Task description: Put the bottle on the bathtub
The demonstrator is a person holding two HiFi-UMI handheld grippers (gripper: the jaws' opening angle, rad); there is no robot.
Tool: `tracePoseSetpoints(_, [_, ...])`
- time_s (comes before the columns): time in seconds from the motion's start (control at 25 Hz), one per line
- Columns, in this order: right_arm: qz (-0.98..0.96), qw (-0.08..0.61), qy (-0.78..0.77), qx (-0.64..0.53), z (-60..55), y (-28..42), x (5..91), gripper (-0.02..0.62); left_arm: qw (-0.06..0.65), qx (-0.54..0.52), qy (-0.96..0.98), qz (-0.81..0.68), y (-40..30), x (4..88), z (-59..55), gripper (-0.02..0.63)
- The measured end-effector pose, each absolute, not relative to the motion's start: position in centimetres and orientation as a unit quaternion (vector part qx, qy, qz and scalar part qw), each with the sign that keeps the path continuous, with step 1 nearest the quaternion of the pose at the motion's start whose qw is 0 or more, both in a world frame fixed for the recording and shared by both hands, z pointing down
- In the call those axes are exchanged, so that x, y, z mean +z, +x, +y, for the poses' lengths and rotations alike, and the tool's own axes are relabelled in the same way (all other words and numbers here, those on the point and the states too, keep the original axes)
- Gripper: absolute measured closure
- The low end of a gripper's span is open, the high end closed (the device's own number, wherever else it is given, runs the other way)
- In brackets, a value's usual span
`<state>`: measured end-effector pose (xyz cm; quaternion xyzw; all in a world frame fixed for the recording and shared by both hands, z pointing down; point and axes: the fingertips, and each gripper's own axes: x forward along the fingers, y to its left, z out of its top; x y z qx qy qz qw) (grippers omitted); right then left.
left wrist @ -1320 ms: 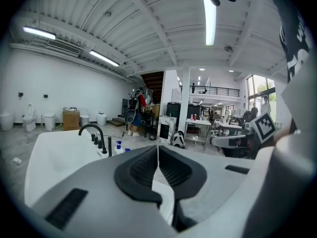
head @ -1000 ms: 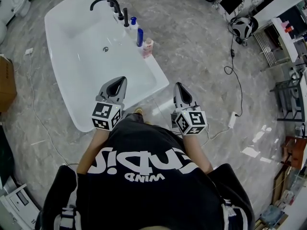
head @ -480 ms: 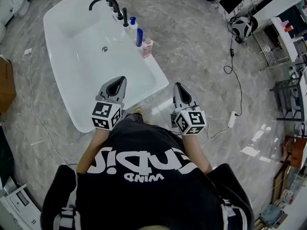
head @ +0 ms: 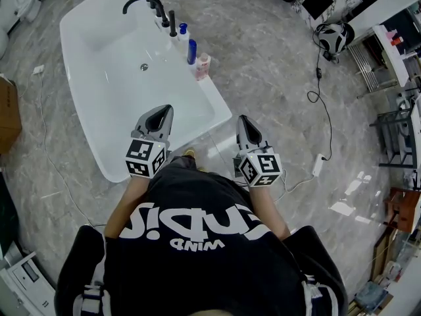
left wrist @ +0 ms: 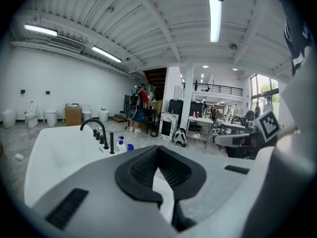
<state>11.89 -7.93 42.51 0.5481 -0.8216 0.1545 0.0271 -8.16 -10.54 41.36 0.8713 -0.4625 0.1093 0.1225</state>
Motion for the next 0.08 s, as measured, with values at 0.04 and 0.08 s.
tracePoseSetpoints(0.04, [-0.822,0.027,0.548,0.155,-8.01,11.89,42.60,0.571,0.121,0.110,0.872,-0.462,-8.14,41.42,-10.68,0.598])
tracePoseSetpoints(0.08, [-0.822,0.027,0.548,0.156,-8.09,11.88,42.69,0.571,0.120,0.111,0.872,-0.461,-8.12,41.48,-10.82,0.598])
